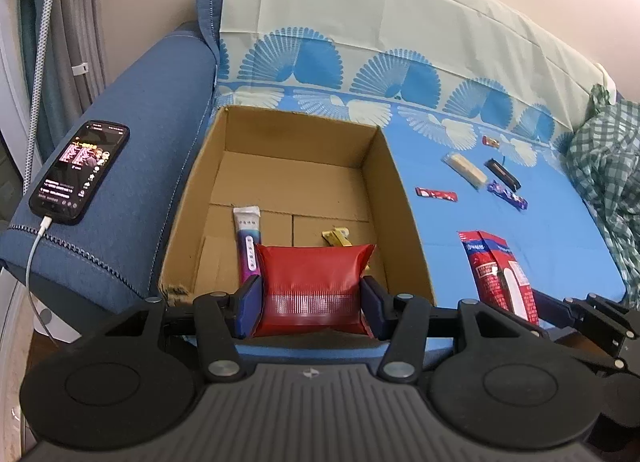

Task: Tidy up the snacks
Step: 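Carry the red wrapper and red-white packet over the box with both tools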

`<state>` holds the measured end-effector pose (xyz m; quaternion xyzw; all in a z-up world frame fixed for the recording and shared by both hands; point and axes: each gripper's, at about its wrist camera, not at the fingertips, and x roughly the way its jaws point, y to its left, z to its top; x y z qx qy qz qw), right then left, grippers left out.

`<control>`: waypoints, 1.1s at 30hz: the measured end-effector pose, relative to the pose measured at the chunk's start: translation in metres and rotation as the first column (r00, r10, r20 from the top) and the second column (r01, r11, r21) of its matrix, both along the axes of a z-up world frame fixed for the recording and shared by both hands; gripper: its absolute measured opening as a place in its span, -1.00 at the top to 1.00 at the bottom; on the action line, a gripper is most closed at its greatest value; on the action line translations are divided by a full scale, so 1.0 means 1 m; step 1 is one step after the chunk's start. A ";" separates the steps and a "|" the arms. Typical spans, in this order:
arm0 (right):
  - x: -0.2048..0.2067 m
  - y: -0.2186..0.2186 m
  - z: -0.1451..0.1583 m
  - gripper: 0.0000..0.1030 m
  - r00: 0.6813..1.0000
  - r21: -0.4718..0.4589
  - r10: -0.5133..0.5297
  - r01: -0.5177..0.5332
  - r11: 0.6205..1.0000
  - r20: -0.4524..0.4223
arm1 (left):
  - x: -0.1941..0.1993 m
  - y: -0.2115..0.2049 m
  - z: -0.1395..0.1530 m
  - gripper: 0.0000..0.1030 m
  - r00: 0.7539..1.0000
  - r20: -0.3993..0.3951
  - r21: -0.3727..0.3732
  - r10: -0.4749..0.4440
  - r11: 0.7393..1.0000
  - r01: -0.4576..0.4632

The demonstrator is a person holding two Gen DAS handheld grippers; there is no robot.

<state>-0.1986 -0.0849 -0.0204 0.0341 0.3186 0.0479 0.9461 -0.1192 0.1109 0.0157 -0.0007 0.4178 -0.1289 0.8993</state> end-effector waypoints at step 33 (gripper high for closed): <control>0.168 0.019 -0.042 0.20 0.995 -0.002 0.062 -0.063 0.998 -0.077 | 0.154 0.001 -0.055 -0.13 0.994 -0.090 0.068 0.067 0.996 -0.061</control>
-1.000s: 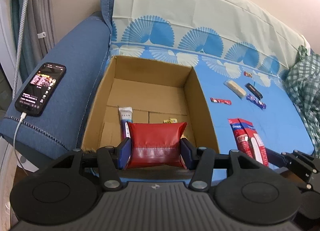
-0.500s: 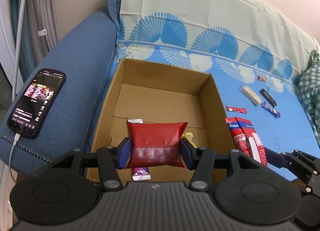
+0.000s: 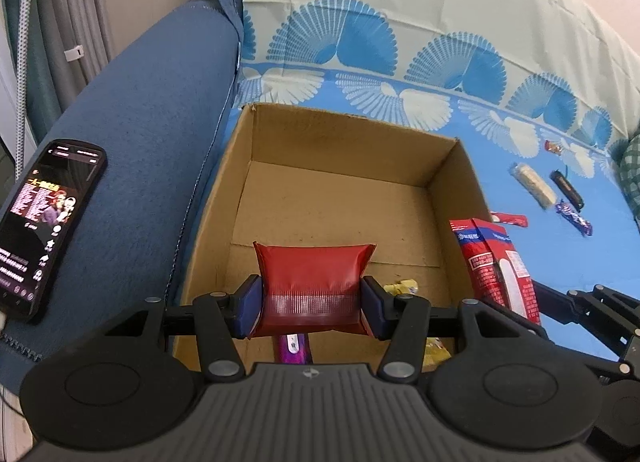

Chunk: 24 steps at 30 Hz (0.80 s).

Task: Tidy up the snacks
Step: 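Carry the red wrapper and red-white packet over the box with both tools, then open both tools to drop the red snacks into the box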

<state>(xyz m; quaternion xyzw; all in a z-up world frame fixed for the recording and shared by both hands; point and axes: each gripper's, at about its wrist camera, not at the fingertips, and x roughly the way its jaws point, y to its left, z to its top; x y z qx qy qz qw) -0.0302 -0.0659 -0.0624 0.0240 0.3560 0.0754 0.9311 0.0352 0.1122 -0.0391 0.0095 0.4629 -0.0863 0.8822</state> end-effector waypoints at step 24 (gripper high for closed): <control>0.058 -0.003 -0.019 -0.66 0.998 0.022 -0.008 0.009 1.000 -0.056 | 0.044 0.002 -0.031 -1.00 0.998 0.004 0.068 0.065 0.996 -0.066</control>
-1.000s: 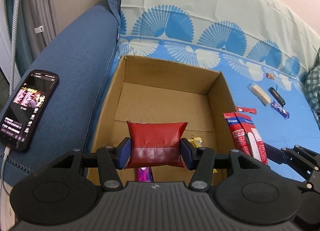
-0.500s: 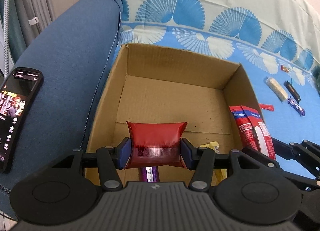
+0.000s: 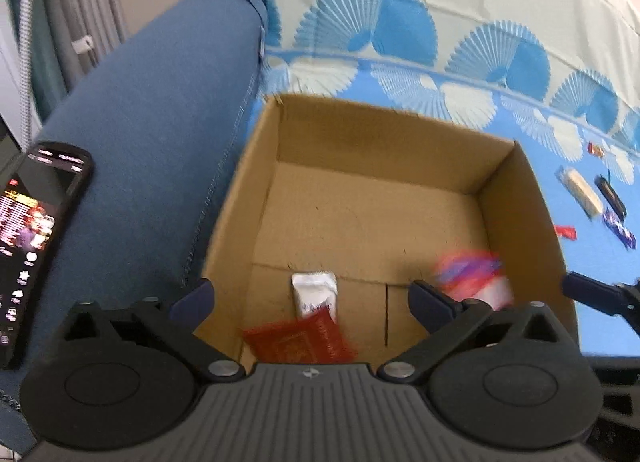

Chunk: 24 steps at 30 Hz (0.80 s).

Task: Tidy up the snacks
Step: 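Open both tools to drop the red snacks into the box, then withdraw both tools from the box and hold them above it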

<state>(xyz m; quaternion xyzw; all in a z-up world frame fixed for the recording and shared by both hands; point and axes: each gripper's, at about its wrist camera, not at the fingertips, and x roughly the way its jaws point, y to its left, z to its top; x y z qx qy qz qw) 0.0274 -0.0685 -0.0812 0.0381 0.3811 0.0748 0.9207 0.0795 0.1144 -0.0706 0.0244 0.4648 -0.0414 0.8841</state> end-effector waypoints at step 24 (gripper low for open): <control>-0.184 0.017 0.055 -0.88 0.995 -0.018 -0.059 0.060 0.998 0.078 | -0.180 0.010 0.041 -1.00 0.999 0.018 0.021 0.026 0.999 -0.027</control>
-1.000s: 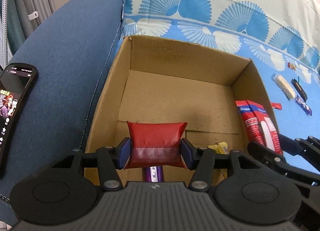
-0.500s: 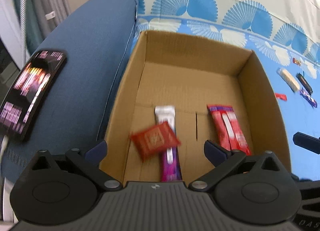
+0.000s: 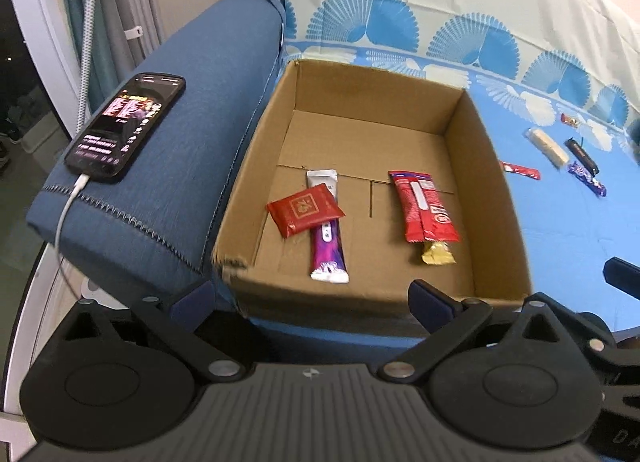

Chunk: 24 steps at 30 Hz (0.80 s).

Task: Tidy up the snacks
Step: 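Withdraw both tools from the box and hold them above it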

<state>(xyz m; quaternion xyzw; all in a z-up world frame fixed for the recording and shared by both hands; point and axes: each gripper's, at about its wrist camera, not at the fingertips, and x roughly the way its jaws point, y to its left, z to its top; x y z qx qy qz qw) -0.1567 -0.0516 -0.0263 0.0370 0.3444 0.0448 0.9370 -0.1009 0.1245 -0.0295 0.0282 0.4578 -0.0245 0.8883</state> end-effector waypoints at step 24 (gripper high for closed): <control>-0.075 0.003 0.033 -0.99 0.986 -0.027 0.020 -0.016 1.000 0.165 | -0.072 -0.004 0.038 -1.00 0.991 0.137 -0.008 0.004 1.000 -0.003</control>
